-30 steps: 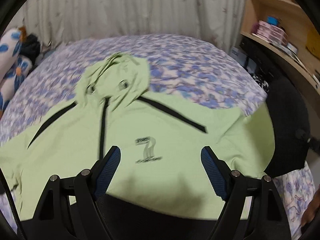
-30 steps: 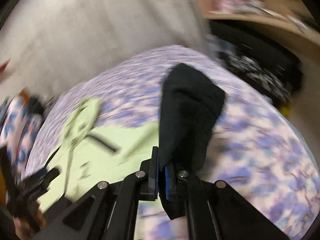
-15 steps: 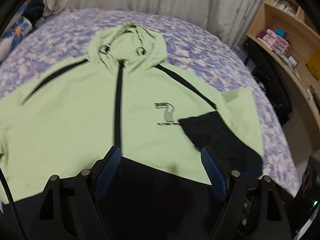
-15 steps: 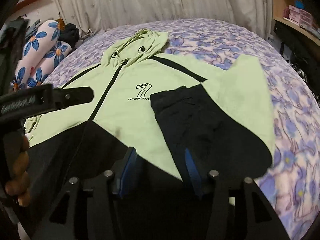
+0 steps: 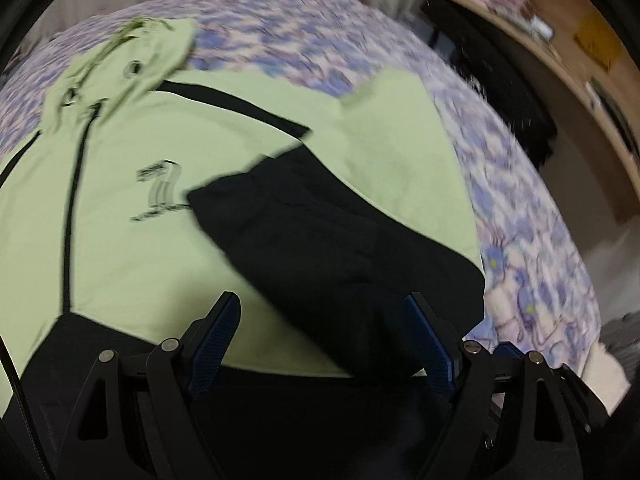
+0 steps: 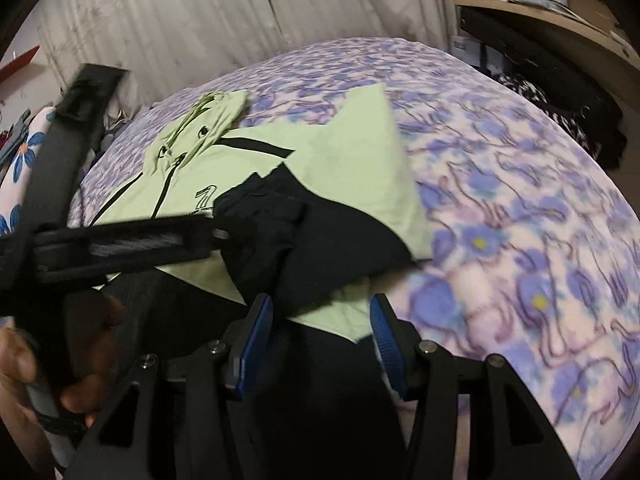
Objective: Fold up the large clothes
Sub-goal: 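Carry the black sleeve with the right tool across the jacket chest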
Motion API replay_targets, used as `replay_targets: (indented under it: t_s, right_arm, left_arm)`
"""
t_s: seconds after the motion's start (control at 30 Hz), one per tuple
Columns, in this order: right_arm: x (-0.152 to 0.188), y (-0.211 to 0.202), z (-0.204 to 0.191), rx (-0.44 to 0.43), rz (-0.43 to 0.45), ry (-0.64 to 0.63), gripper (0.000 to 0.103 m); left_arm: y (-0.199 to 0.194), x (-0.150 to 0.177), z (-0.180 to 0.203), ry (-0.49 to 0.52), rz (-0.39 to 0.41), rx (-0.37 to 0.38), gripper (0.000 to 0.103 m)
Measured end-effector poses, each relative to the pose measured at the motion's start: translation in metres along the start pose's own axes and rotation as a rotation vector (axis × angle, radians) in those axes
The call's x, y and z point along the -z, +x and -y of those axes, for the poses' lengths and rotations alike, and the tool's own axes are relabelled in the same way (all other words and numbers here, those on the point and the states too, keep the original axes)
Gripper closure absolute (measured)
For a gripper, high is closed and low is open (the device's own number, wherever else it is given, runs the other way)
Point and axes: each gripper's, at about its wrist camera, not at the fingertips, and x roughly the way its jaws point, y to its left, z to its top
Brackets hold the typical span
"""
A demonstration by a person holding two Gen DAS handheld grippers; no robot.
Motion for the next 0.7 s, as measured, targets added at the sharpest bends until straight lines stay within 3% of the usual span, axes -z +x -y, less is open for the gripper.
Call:
replay_targets:
  t_s: [0.17, 0.2, 0.23, 0.27, 0.33, 0.4, 0.5, 0.6, 0.63, 0.67, 0.7]
  right_arm:
    - [0.006, 0.001, 0.011, -0.004, -0.014, 0.029, 0.052]
    - [0.008, 0.003, 0.012, -0.004, -0.019, 0.033, 0.052]
    - [0.009, 0.003, 0.013, -0.005, -0.022, 0.038, 0.052]
    - [0.01, 0.004, 0.014, -0.006, -0.025, 0.04, 0.052]
    - [0.011, 0.004, 0.014, -0.008, -0.026, 0.041, 0.052]
    - [0.011, 0.003, 0.013, -0.014, -0.02, 0.039, 0.052]
    - [0.011, 0.0, 0.009, -0.017, -0.01, 0.027, 0.052]
    - [0.012, -0.001, 0.001, -0.031, -0.01, 0.011, 0.052]
    - [0.013, 0.0, -0.002, -0.037, -0.014, 0.003, 0.052]
    - [0.014, -0.001, -0.006, -0.038, -0.017, -0.005, 0.052]
    - [0.015, 0.0, -0.01, -0.042, -0.023, -0.016, 0.052]
  left_arm:
    - [0.03, -0.003, 0.026, 0.08, 0.0, -0.2, 0.022]
    - [0.033, -0.002, 0.026, 0.087, 0.008, -0.22, 0.029]
    - [0.036, -0.003, 0.026, 0.095, 0.014, -0.22, 0.061]
    - [0.037, -0.003, 0.024, 0.102, 0.005, -0.22, 0.085]
    - [0.029, -0.006, 0.016, 0.104, 0.024, -0.209, 0.094]
    - [0.001, -0.012, 0.002, 0.086, 0.086, -0.178, 0.096]
    - [-0.051, -0.019, -0.028, 0.047, 0.23, -0.199, 0.096]
    - [-0.089, -0.017, -0.075, -0.038, 0.307, -0.209, 0.094]
    - [-0.094, -0.014, -0.09, -0.07, 0.314, -0.212, 0.087]
    - [-0.096, -0.009, -0.109, -0.105, 0.311, -0.214, 0.068]
    - [-0.096, -0.002, -0.132, -0.147, 0.296, -0.205, 0.056]
